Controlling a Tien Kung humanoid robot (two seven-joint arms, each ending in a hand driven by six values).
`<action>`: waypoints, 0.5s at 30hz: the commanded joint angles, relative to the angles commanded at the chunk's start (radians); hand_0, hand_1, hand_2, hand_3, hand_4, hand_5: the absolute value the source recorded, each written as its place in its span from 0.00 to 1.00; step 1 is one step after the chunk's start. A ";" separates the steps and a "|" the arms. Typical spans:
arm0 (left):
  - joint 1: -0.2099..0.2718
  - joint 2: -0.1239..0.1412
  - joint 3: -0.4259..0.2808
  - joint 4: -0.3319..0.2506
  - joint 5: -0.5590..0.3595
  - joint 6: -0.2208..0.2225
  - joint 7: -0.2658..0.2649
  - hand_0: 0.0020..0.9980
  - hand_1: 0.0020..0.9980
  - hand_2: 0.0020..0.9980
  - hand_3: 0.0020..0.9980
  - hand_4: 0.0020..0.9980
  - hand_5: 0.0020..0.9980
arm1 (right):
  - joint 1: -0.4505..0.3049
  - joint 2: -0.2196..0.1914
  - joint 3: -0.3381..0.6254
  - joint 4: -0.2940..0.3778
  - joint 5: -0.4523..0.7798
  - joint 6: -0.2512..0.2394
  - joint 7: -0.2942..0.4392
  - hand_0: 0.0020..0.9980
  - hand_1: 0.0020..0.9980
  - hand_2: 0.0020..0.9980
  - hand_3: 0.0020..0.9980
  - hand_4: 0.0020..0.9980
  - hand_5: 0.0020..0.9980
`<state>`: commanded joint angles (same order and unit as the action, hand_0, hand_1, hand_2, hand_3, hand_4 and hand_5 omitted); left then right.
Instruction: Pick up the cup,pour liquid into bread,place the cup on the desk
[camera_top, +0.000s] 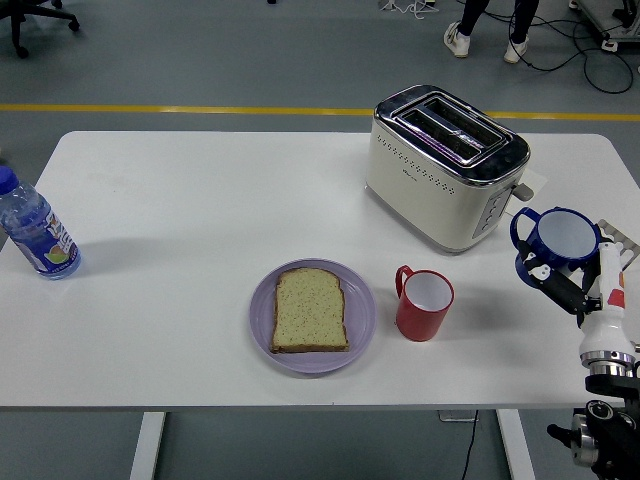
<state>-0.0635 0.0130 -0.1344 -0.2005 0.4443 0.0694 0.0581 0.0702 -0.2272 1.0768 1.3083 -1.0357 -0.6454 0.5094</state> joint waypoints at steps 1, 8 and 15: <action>0.000 0.000 0.000 0.000 0.000 0.000 0.000 0.64 0.65 0.66 0.56 0.33 0.84 | 0.002 0.004 -0.005 -0.016 0.006 0.000 0.015 0.55 0.47 0.56 0.55 0.68 0.00; -0.006 0.002 -0.007 0.000 0.003 0.001 0.000 0.64 0.65 0.66 0.56 0.32 0.84 | 0.032 0.022 -0.043 -0.130 0.067 0.006 0.093 0.57 0.47 0.56 0.56 0.68 0.00; -0.012 0.002 -0.009 0.001 0.002 0.000 0.000 0.64 0.65 0.66 0.56 0.32 0.84 | 0.080 0.061 -0.070 -0.270 0.094 0.019 0.113 0.56 0.47 0.56 0.64 0.69 0.00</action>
<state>-0.0757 0.0149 -0.1437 -0.1999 0.4460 0.0698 0.0581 0.1500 -0.1662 1.0068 1.0380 -0.9414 -0.6266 0.6228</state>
